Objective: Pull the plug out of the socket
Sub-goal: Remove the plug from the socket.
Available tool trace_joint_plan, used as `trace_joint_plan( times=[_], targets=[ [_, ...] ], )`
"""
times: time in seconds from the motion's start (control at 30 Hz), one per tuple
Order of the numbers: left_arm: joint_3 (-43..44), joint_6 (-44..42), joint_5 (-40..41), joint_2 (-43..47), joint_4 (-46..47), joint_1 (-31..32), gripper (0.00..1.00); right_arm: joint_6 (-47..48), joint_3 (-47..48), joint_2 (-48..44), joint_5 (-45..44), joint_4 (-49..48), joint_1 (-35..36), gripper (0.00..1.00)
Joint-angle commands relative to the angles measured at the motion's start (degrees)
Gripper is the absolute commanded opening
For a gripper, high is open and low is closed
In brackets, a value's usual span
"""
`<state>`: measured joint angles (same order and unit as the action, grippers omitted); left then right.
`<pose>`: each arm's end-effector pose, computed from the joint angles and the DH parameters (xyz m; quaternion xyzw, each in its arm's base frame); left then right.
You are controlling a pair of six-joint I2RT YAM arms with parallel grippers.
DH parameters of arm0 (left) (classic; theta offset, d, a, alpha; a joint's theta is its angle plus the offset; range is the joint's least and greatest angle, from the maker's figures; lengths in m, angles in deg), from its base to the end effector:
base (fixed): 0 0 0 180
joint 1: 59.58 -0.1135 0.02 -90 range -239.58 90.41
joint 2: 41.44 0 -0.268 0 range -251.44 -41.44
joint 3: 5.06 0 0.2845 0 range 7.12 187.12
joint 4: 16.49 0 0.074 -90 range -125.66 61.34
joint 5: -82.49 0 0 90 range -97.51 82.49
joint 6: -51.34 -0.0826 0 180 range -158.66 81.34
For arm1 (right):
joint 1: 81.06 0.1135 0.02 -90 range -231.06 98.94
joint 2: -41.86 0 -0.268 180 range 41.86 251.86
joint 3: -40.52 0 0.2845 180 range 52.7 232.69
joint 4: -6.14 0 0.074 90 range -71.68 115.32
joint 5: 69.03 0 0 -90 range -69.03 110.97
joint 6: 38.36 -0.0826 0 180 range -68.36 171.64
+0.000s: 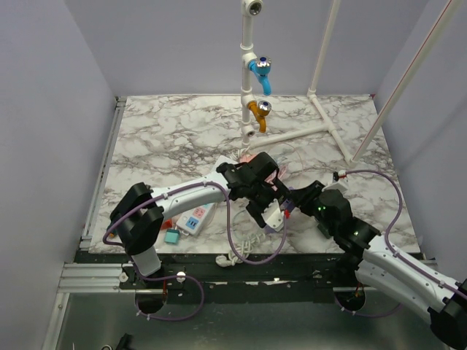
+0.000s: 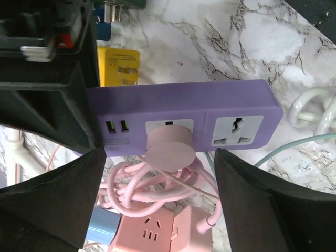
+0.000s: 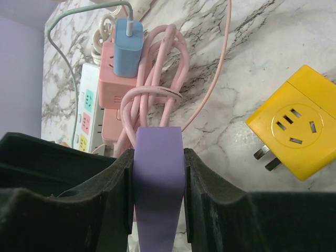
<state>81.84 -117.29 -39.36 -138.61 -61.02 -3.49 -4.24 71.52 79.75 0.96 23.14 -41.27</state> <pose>0.1962 -0.3700 0.2109 0.8779 0.2763 -0.1997 0.3363 0.1945 0.1252 0.1826 0.2093 0.8040 0.3004 0.4685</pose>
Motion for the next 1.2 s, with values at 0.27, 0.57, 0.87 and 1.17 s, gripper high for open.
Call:
trace_joint_plan(
  times=[0.27, 0.57, 0.87, 1.17],
  targets=[
    [-3.3, -0.9, 4.9, -1.1, 5.8, 1.9, 0.57, -2.7, 4.3, -1.5, 2.1, -5.8, 0.2, 0.00],
    [-2.0, 1.0, 8.4, -1.6, 4.5, 2.6, 0.13, -2.9, 4.5, -0.1, 2.5, -5.5, 0.2, 0.01],
    [-0.7, 2.7, 10.6, -1.0, 3.6, 2.6, 0.00, -0.2, 3.0, 2.6, -1.6, -1.0, 0.2, 0.01],
    [-3.9, 3.4, 11.9, 4.9, 2.6, 1.6, 0.00, -0.4, 1.4, 2.9, -7.1, 5.4, 0.2, 0.01]
  ],
)
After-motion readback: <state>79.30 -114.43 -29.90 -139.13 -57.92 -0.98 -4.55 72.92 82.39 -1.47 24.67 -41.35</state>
